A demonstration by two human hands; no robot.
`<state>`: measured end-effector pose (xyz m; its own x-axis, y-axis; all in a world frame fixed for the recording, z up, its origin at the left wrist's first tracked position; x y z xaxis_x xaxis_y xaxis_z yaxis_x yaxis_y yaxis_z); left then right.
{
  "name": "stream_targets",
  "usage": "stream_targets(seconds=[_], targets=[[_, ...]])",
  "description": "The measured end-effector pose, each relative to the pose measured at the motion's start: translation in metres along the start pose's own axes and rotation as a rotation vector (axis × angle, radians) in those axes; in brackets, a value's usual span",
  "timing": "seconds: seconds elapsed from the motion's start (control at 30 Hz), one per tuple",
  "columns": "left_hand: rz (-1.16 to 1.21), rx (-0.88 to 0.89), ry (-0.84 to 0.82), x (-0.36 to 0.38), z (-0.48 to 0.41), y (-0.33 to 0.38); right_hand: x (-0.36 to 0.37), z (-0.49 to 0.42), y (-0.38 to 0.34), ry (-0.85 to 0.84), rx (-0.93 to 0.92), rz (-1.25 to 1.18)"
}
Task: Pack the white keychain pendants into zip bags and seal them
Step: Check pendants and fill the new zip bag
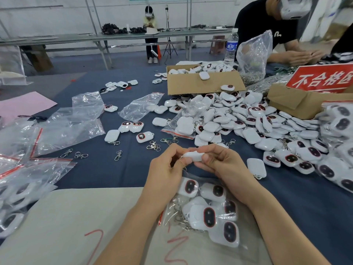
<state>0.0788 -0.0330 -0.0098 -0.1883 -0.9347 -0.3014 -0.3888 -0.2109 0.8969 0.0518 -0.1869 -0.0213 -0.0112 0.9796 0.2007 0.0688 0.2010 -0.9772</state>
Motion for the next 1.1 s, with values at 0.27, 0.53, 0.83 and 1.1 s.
stream_targets(seconds=[0.27, 0.53, 0.83, 1.1], targets=[[-0.174, -0.044, 0.020, 0.006, -0.001, -0.013, 0.002, -0.003, 0.004, 0.042, -0.015, 0.202], [-0.099, -0.017, -0.033, 0.007, -0.003, -0.012, -0.004, -0.008, 0.015, 0.090, 0.028, 0.283], [0.012, -0.052, 0.001, 0.003, -0.002, -0.007, -0.002, -0.005, 0.004, 0.112, -0.069, 0.308], [0.155, -0.131, 0.160, -0.072, 0.029, -0.007, 0.013, 0.004, -0.004, -0.003, -0.071, 0.543]])
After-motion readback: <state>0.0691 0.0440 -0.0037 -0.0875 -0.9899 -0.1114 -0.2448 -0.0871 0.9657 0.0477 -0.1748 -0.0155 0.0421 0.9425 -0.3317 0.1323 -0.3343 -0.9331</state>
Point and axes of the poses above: each hand's wrist, its own z-axis away from the middle knuckle, its own x-axis out of the palm, y = z × x, the point moved 6 cm from there along -z, towards the middle knuckle, and after that the axes turned 2 degrees about z, right-handed, at the moved point
